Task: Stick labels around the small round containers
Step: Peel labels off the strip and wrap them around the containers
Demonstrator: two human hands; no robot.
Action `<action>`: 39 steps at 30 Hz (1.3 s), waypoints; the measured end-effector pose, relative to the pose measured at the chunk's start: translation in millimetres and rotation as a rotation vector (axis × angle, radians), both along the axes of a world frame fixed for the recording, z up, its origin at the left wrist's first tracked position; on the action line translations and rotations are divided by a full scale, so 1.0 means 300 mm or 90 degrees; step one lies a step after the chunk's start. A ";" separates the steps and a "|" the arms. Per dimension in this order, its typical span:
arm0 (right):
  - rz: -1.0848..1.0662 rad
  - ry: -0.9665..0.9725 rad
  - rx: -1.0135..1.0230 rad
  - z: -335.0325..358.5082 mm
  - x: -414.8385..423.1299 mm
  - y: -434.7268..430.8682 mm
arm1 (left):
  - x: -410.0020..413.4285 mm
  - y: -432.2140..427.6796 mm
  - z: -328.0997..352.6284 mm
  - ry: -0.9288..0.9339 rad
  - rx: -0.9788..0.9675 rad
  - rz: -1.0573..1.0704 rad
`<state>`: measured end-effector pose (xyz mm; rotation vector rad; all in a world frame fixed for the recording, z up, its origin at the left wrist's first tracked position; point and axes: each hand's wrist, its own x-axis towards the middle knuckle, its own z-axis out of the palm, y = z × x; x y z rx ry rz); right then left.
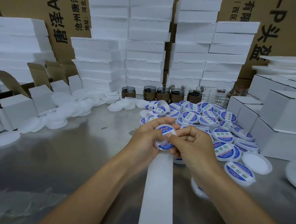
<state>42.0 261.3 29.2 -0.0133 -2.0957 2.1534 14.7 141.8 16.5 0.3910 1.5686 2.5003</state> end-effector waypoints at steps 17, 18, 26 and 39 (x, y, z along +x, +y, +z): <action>-0.166 0.220 0.442 -0.029 -0.010 0.003 | 0.026 0.027 0.000 0.081 -0.083 0.029; -0.165 0.229 0.487 -0.033 -0.009 0.001 | 0.025 0.027 0.004 0.078 -0.061 0.027; -0.075 0.082 0.372 -0.015 -0.006 0.009 | 0.016 0.001 0.010 0.069 0.045 0.037; 0.101 0.153 0.168 -0.005 -0.006 0.019 | -0.003 -0.017 -0.002 0.072 0.088 0.009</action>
